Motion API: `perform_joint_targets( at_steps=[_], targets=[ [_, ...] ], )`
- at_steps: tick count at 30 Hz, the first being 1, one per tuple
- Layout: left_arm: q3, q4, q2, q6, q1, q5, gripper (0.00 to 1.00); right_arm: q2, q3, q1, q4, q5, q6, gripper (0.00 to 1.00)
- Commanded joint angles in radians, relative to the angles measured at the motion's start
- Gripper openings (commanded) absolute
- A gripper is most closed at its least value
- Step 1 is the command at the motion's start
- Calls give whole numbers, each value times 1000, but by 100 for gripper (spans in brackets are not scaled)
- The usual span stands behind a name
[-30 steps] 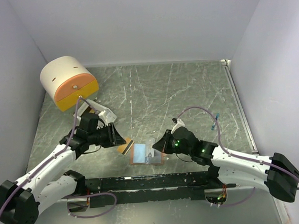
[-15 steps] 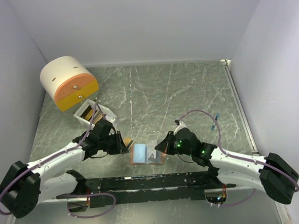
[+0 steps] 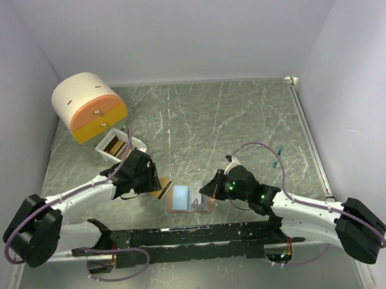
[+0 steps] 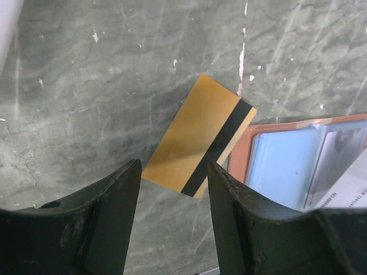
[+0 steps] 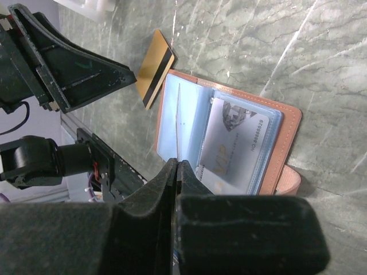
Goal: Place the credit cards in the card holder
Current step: Adjust the credit card at the center of the board.
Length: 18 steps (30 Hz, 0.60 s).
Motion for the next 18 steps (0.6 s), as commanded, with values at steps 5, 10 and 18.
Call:
perform_joint_targets(
  at_steps=[5, 10, 18],
  targets=[
    [14, 43, 45, 24, -4, 0, 62, -1, -20, -7, 32, 10, -10, 0],
    [-12, 87, 46, 4, -3, 70, 62, 15, -19, -7, 37, 12, -10, 0],
    [-44, 145, 41, -33, -6, 145, 62, 29, -20, -7, 46, 12, -10, 0]
  ],
)
